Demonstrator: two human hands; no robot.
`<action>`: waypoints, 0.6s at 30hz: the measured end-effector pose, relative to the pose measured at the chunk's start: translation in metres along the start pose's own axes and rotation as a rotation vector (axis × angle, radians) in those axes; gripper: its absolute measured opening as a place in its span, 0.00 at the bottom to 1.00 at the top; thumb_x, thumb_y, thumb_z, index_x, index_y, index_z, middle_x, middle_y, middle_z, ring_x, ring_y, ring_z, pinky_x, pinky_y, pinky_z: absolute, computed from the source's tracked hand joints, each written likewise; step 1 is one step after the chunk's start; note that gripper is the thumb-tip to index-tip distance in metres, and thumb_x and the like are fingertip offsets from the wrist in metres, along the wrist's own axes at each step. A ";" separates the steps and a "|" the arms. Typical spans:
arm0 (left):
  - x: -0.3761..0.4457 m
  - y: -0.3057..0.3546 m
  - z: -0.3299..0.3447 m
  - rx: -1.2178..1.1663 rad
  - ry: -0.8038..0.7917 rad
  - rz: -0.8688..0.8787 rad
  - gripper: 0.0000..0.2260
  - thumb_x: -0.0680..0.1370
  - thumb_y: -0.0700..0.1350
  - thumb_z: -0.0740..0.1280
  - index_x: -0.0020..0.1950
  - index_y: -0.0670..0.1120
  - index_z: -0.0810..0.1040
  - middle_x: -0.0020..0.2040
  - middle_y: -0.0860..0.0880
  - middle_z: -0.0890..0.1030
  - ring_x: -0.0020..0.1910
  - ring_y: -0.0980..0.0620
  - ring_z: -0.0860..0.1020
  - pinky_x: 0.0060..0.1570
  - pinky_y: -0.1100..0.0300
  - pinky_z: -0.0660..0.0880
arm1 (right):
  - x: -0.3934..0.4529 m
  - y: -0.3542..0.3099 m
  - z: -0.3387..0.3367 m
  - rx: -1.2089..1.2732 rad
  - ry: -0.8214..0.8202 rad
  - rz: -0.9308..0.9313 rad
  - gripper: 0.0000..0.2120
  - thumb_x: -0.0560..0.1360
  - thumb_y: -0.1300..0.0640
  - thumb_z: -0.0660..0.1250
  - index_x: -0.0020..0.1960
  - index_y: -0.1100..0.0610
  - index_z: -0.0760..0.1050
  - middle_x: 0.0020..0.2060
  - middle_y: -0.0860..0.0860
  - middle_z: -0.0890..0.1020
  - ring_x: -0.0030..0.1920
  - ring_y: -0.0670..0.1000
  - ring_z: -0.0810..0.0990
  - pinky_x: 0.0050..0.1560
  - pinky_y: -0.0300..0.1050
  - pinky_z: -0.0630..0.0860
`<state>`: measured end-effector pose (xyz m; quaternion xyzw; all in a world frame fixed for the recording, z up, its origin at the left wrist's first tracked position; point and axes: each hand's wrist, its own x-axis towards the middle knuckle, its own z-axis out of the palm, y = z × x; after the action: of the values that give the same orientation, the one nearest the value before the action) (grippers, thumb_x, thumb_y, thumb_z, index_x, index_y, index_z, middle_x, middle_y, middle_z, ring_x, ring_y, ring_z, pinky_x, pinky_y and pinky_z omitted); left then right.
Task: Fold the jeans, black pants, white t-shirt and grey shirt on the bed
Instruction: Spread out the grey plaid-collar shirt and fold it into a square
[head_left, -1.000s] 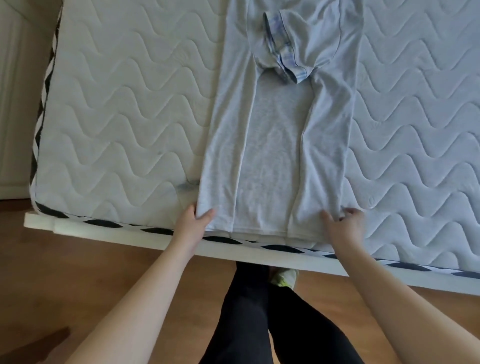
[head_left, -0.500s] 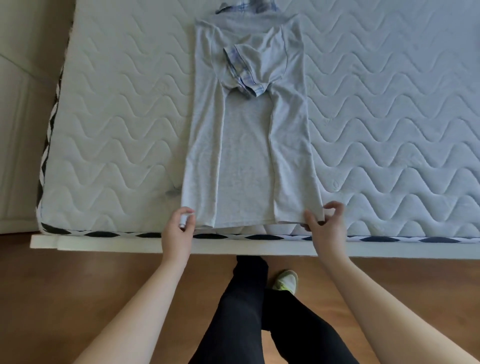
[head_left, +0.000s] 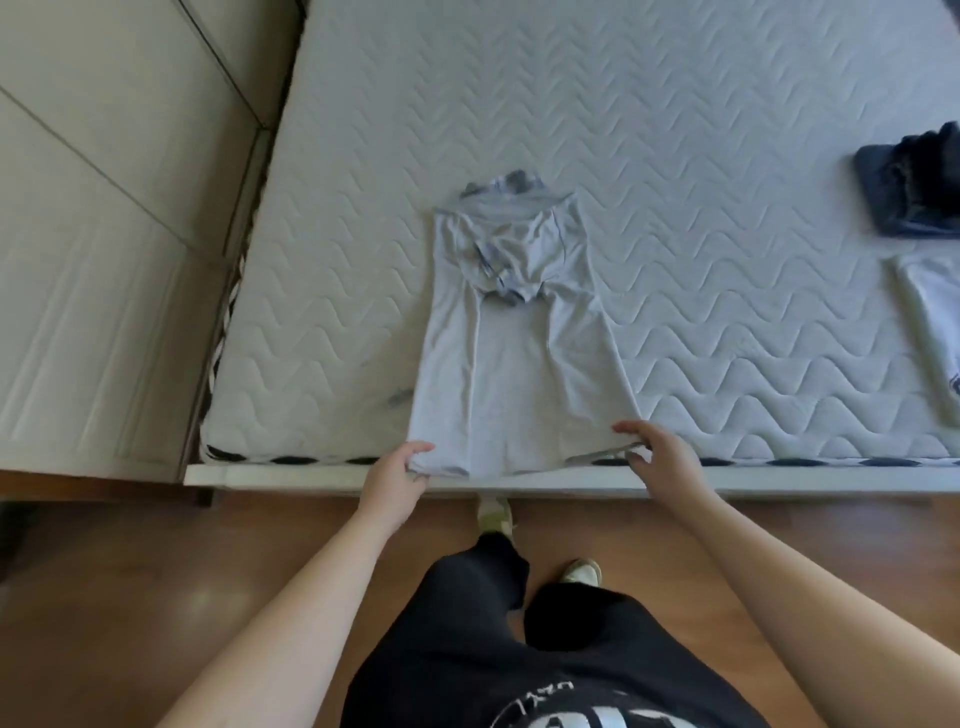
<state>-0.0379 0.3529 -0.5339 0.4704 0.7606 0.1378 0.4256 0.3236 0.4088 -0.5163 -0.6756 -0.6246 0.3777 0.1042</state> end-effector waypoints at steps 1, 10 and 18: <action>-0.009 -0.001 -0.002 0.001 0.040 0.009 0.18 0.76 0.36 0.67 0.60 0.56 0.78 0.60 0.50 0.78 0.57 0.48 0.78 0.47 0.62 0.73 | -0.008 -0.001 -0.004 -0.046 0.026 -0.004 0.18 0.73 0.66 0.69 0.58 0.49 0.79 0.50 0.46 0.80 0.46 0.46 0.75 0.42 0.36 0.64; -0.066 -0.025 -0.021 0.249 0.132 0.171 0.04 0.76 0.44 0.71 0.50 0.47 0.83 0.53 0.54 0.69 0.52 0.55 0.70 0.51 0.65 0.66 | -0.077 -0.013 -0.006 -0.191 0.080 -0.062 0.11 0.71 0.61 0.75 0.49 0.49 0.84 0.46 0.46 0.82 0.49 0.53 0.79 0.47 0.47 0.71; -0.055 -0.018 -0.079 0.442 -0.006 0.441 0.05 0.77 0.45 0.68 0.43 0.52 0.81 0.41 0.55 0.79 0.43 0.53 0.76 0.43 0.57 0.68 | -0.087 -0.045 -0.005 -0.277 0.134 -0.081 0.06 0.73 0.59 0.73 0.50 0.54 0.84 0.57 0.49 0.82 0.62 0.55 0.75 0.58 0.52 0.71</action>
<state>-0.0990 0.3131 -0.4691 0.7057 0.6503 0.0569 0.2752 0.2980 0.3391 -0.4518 -0.6814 -0.6890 0.2377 0.0667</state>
